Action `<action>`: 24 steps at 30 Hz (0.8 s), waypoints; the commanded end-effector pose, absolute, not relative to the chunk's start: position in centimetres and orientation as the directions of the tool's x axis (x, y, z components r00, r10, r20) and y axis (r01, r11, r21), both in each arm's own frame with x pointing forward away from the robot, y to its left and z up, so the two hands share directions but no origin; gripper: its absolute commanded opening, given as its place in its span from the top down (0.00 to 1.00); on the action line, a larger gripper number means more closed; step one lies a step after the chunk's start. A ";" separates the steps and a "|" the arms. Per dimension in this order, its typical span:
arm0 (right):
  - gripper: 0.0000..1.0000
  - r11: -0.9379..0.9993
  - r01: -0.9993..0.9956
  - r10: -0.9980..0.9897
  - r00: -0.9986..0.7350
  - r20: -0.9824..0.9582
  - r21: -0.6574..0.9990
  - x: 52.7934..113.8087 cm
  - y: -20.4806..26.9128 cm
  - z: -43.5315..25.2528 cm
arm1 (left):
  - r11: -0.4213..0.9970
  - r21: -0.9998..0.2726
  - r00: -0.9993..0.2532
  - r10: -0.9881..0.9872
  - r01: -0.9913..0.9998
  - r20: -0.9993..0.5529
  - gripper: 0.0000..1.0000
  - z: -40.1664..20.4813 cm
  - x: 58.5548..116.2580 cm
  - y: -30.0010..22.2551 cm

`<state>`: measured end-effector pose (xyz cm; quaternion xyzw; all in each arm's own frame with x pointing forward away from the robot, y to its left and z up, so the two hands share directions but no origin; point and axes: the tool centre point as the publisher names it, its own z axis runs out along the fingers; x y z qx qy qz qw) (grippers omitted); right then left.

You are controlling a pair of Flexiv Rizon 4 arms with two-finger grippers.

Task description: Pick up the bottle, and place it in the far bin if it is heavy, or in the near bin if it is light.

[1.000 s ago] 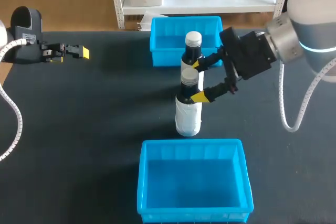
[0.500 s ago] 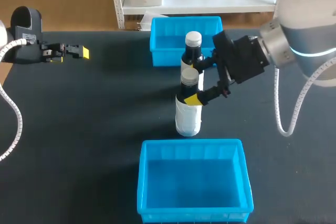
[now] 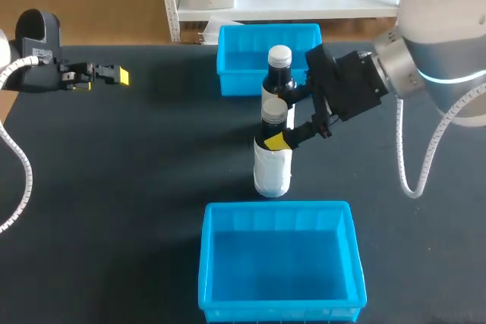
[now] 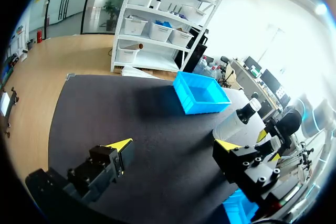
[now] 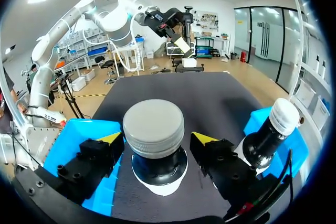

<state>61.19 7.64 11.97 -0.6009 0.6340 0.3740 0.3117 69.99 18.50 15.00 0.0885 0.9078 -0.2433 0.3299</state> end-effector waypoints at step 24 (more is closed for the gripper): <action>0.51 -0.002 -0.995 -0.525 -0.086 -0.847 0.102 60.9 7.5 11.8 | 0.866 -0.383 -0.767 0.000 0.321 -0.642 0.00 15.0 70.0 18.5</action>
